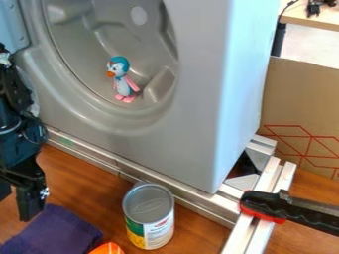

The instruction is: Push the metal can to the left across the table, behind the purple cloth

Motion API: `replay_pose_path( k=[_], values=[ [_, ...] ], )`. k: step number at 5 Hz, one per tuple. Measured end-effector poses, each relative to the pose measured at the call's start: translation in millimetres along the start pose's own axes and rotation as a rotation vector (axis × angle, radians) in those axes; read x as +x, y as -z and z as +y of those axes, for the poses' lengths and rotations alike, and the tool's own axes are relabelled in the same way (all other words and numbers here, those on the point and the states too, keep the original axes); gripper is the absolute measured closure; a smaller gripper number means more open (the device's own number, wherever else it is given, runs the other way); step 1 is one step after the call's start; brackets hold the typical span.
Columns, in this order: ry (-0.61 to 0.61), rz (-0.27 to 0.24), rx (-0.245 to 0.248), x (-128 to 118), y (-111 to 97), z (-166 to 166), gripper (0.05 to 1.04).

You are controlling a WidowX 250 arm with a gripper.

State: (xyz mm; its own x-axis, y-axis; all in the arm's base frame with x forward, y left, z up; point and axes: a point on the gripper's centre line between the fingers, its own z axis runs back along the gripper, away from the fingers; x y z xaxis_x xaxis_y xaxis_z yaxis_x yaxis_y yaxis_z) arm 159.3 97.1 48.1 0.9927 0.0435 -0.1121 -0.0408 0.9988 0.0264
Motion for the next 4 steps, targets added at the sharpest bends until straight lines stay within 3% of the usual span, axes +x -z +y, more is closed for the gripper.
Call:
replay_pose_path(
  k=[1, 2, 3, 4],
  values=[
    [-0.002, 0.01, -0.004, -1.0, 2.1, -0.9, 0.083],
    [0.087, 0.0, 0.035, 17.4, -8.6, -46.4, 0.083],
    [0.148, -0.051, 0.091, 34.0, -18.4, -91.4, 0.083],
    [0.214, -0.07, 0.082, 43.8, -17.1, -126.4, 0.083]
  ],
)
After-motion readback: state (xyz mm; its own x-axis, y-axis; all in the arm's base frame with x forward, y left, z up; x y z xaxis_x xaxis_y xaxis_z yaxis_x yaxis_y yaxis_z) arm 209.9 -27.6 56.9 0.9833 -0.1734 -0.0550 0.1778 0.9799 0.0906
